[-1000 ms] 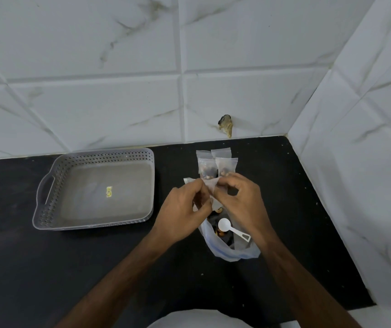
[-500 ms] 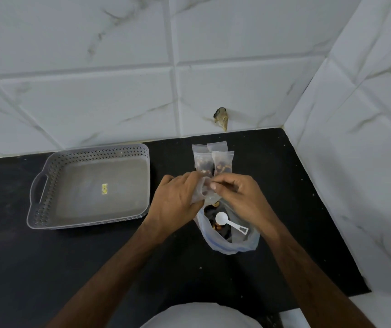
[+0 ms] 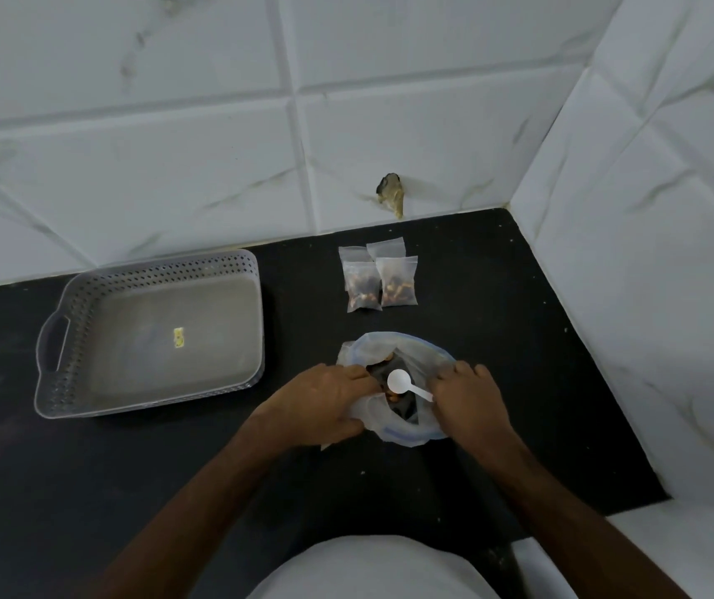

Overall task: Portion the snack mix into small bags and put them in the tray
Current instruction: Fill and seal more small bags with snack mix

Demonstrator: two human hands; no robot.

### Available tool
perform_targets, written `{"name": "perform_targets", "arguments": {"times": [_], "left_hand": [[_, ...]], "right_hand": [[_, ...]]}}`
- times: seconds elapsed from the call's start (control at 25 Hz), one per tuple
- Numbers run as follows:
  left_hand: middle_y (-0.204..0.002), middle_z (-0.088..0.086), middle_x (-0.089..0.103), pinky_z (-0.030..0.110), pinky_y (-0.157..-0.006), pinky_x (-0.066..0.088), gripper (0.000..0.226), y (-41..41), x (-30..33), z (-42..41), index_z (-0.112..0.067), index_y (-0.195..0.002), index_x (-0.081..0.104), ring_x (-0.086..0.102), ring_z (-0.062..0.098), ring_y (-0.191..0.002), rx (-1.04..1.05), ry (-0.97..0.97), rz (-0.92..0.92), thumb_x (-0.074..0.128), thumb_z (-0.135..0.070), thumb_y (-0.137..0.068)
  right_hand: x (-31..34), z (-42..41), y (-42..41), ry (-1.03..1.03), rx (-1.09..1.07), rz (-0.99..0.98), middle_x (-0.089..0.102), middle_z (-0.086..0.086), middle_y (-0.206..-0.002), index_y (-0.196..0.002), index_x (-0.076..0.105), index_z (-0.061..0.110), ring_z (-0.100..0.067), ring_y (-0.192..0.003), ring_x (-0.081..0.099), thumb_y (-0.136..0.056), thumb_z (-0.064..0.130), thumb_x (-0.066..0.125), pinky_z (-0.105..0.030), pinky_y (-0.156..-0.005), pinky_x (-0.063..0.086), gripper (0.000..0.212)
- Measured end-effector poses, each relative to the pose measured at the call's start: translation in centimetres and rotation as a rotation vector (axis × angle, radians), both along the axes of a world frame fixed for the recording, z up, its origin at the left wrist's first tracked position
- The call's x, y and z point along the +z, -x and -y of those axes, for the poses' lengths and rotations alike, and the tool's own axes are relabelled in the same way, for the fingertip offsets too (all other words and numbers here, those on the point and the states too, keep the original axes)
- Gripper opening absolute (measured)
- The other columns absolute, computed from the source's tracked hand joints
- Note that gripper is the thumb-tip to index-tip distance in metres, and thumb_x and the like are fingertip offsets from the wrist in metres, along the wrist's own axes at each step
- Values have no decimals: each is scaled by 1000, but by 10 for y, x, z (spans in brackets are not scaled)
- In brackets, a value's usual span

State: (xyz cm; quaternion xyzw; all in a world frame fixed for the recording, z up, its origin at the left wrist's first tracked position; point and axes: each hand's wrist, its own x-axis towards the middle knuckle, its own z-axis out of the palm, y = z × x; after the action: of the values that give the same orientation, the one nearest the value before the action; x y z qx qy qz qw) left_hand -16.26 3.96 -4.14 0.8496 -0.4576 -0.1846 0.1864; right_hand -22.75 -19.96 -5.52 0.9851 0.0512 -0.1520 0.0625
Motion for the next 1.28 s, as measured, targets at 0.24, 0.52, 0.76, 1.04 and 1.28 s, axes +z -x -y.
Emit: {"name": "perform_targets", "arguments": {"times": [0.24, 0.52, 0.76, 1.04, 1.28], "left_hand": [[-127, -6, 56, 33, -95, 52, 48, 0, 0, -4, -25, -134, 57, 56, 10, -114, 75, 142, -74, 69, -35, -89], [-125, -7, 57, 29, -95, 51, 44, -2, 2, -7, -22, -130, 59, 56, 6, -114, 156, 253, -138, 71, -27, -88], [-126, -7, 55, 23, -90, 50, 40, 0, 0, -21, -19, -125, 62, 57, 3, -110, 202, 271, -114, 65, -34, -87], [-124, -10, 52, 25, -90, 51, 38, 1, -13, -26, -19, -121, 61, 55, 3, -110, 282, 294, -164, 61, -39, -89], [-123, -12, 49, 29, -86, 54, 33, -2, -18, -31, -23, -118, 60, 55, 4, -106, 301, 262, -136, 69, -35, -89]], "right_hand": [[-6, 1, -6, -43, -61, -24, 64, -1, -111, -111, 62, 22, -18, -104, 56, -95, 26, 55, -37, -93, 42, 18], [2, -12, -20, -293, -91, 113, 66, 4, -91, -101, 65, 25, -14, -87, 64, -99, 31, 49, -27, -78, 46, 17], [1, -30, -42, -377, -133, 201, 67, 9, -82, -99, 70, 23, -7, -74, 63, -97, 32, 53, -22, -60, 46, 19], [-5, -35, -55, -255, 74, 172, 67, -1, -103, -105, 69, 17, -22, -97, 62, -96, 21, 54, -36, -80, 52, 19], [-4, -29, -63, -384, 101, 74, 65, -5, -111, -110, 69, 16, -23, -104, 59, -94, 20, 57, -34, -90, 46, 20]]}}
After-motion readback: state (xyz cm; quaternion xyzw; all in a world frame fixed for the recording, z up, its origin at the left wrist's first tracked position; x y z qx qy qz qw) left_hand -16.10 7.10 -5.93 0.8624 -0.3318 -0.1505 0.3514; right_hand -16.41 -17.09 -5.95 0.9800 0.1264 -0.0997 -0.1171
